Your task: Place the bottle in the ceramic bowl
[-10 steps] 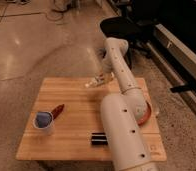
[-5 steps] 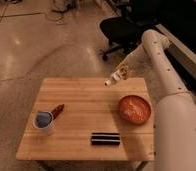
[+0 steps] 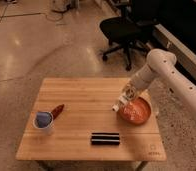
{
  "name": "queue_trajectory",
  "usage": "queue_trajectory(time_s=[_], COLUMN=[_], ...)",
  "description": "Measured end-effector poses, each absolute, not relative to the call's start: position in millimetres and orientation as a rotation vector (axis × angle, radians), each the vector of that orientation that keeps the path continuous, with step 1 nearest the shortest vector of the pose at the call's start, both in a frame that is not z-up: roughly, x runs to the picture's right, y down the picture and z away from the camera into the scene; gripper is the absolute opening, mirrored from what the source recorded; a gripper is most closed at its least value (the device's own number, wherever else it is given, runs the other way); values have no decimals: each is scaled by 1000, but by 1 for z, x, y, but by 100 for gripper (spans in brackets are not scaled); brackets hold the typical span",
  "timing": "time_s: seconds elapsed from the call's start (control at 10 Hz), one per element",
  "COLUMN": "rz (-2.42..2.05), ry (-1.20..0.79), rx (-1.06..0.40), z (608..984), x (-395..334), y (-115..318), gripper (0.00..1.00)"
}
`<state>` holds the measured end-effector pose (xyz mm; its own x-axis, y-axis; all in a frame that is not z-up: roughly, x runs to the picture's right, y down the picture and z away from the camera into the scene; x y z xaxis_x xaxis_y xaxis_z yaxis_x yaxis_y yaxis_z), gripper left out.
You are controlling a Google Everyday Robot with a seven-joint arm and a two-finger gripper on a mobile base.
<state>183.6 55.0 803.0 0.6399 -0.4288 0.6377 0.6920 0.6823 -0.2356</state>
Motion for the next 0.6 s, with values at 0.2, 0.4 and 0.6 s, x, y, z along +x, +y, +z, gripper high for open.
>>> queue_trajectory(time_s=[0.2,0.4,0.6], rz=[-654,-602,-556], ry=[-498,-415,-388], rx=[-544,-570,-594], z=[825,854,878], x=[189,190,183], y=[71,64,51], gripper=[0,0,0])
